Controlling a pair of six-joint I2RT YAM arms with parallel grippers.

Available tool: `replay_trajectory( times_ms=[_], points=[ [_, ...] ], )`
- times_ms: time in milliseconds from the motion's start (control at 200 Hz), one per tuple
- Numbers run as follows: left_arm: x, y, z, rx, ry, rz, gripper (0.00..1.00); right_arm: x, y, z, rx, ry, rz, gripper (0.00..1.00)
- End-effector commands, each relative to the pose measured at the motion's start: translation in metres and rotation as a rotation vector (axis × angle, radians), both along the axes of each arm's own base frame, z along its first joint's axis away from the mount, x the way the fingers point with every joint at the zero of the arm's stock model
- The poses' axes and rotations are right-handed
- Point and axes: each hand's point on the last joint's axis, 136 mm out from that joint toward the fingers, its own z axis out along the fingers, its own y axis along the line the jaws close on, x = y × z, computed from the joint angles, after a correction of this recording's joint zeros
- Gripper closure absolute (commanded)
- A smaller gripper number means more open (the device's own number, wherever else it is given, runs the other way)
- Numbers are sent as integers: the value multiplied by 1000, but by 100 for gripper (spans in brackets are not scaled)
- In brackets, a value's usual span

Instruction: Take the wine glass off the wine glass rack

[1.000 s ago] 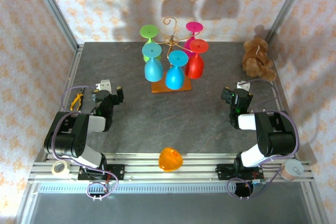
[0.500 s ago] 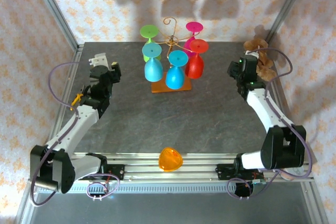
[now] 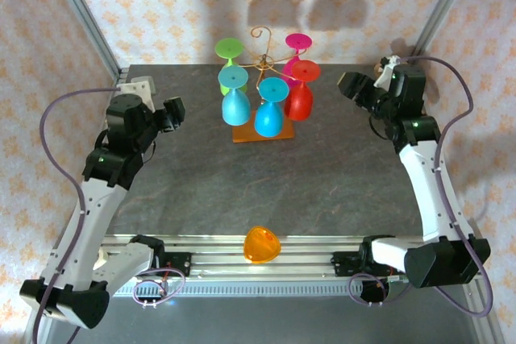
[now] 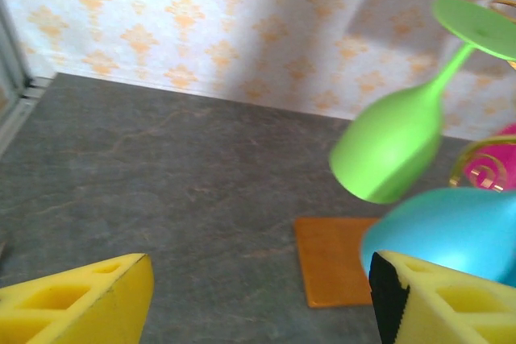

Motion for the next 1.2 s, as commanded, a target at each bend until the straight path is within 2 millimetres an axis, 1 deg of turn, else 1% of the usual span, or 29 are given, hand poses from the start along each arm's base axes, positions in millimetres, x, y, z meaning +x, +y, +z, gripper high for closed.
replay_trajectory(
  times_ms=[0,130,220,285,385,591,791,881,961,1101,1196],
  points=[
    [-13,-22,2,-66,53,-113,26,-7,25,27,174,-7,119,33],
    [-15,-29,11,-90,52,-154,26,2,37,38,251,0,173,33],
    [-16,-33,15,-89,51,-177,26,6,47,48,326,-21,236,38],
    [-16,-33,17,-86,45,-177,26,9,49,51,354,-19,244,42],
    [-15,-32,20,-84,32,-176,26,13,50,48,363,-9,241,46],
    [-13,-33,19,-86,27,-175,27,21,56,49,436,4,270,45],
    [-14,-32,20,-91,20,-173,27,29,61,39,441,31,270,45],
    [-14,-32,20,-91,19,-170,27,33,65,30,428,54,271,42],
    [-13,-32,20,-92,17,-169,27,34,69,24,423,67,278,42],
    [-12,-32,20,-92,16,-167,27,35,76,22,416,76,292,46],
    [-13,-30,20,-90,15,-162,27,35,79,22,414,80,298,47]
  ],
)
